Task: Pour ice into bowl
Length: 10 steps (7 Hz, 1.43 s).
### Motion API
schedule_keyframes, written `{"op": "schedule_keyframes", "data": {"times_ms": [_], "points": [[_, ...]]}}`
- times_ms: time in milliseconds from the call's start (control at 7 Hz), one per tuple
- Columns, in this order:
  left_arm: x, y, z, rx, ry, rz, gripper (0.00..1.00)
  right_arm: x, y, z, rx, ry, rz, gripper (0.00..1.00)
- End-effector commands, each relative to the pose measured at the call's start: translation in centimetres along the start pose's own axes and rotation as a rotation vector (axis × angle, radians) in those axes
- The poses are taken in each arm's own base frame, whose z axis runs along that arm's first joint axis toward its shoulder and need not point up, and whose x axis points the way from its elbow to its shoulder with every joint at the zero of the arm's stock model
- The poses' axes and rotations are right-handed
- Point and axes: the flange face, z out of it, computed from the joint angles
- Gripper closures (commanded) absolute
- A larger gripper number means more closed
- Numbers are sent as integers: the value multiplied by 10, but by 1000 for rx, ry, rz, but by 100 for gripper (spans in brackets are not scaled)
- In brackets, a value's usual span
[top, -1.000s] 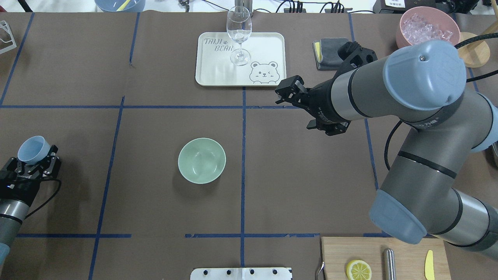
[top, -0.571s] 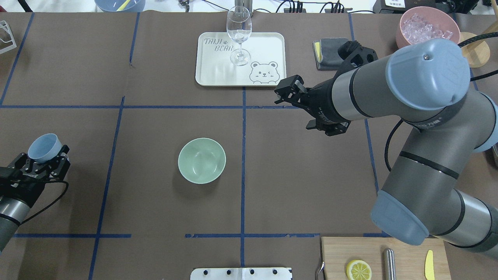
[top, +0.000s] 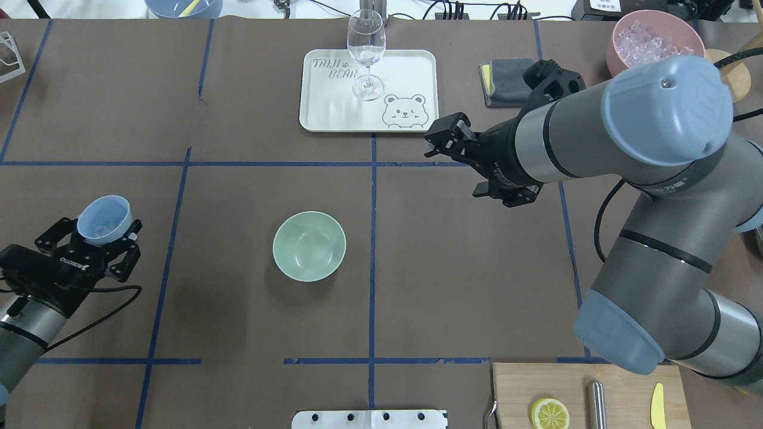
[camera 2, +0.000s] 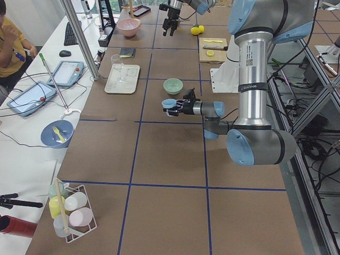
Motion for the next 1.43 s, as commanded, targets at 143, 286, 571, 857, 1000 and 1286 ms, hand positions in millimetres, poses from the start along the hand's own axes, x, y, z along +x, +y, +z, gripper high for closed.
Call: {"op": "schedule_keyframes", "data": {"times_ms": [143,286,571,857,1000,1286], "points": [[81,-40,12,-3,63,186,100,23,-24,-3,1,40,36,0],[99,-39,15,-9,70,195,100,23,-30,-4,11,38,41,0],[105,-23,18,-65,64,342,100,32,-37,10,21,72,1,0],[109,-41,22,-59,-65,796,100,36,-57,18,63,96,-125,0],[108,-44,21,-61,-66,943,100,37,-65,21,73,108,-158,0],[121,-27,25,-108,-51,1157,100,37,-67,21,74,109,-161,0]]}}
